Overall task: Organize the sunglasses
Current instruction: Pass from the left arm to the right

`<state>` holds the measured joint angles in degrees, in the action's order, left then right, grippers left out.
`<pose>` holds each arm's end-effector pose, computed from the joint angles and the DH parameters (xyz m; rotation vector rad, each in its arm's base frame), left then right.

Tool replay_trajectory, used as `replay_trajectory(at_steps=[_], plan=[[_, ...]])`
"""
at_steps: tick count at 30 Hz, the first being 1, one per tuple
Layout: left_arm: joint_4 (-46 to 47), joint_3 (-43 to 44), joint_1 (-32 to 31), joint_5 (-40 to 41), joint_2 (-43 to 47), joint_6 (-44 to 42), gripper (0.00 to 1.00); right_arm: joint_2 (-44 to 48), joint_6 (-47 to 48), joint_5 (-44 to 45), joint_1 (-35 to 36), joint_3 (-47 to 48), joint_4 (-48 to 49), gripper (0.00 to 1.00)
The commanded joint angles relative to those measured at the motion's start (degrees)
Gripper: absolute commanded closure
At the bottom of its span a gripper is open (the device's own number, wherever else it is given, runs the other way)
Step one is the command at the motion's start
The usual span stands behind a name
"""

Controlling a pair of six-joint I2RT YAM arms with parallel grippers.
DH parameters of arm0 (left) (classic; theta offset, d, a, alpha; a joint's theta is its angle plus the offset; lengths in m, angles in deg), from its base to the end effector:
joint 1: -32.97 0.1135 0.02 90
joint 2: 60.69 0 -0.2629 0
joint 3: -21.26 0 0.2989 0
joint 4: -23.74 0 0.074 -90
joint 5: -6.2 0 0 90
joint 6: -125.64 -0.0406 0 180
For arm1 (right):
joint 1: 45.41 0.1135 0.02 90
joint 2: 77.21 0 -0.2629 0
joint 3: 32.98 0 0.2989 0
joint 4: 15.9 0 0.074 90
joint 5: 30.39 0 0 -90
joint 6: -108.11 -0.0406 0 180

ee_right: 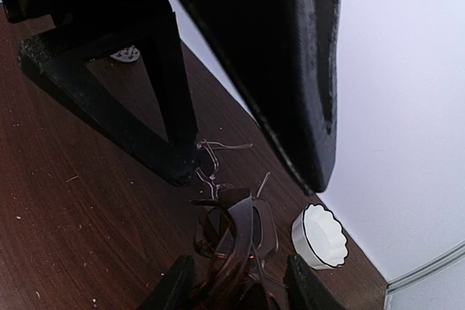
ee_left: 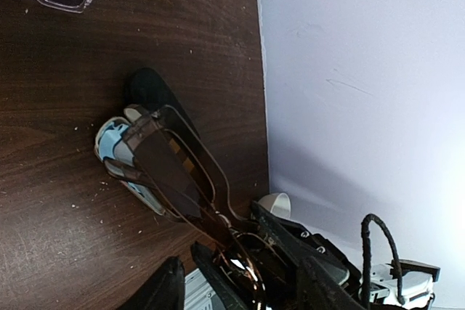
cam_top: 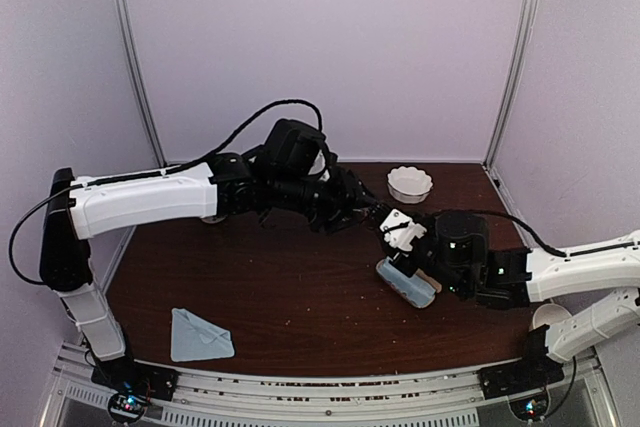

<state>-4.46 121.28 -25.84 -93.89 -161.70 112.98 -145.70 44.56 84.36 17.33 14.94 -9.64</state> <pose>0.2366 -0.4045 0.3108 -0.2762 2.5017 -1.4511 0.1575 0.2686 0.2257 -1.0290 1.4739 0.0593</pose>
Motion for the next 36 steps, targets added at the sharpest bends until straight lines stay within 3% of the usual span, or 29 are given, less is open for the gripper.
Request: replay_trajectory(at_steps=[1, 20, 30, 36], plan=[[2.9, 1.8, 0.0, -1.8, -1.0, 1.5, 0.44, -0.8, 1.8, 3.6, 0.7, 2.2, 3.8, 0.73], [5.3, 0.9, 0.3, -3.3, -2.3, 2.2, 0.49, -3.5, 4.8, 6.8, 2.8, 4.6, 5.7, 0.72], [8.2, -0.8, 0.6, -4.5, -2.4, 3.4, 0.67, -4.9, 6.0, 8.3, 3.6, 4.5, 7.8, 0.72], [10.0, -1.7, 0.6, -6.2, -2.7, 4.6, 0.69, -5.4, 8.2, 9.1, 4.1, 3.9, 9.7, 0.72]])
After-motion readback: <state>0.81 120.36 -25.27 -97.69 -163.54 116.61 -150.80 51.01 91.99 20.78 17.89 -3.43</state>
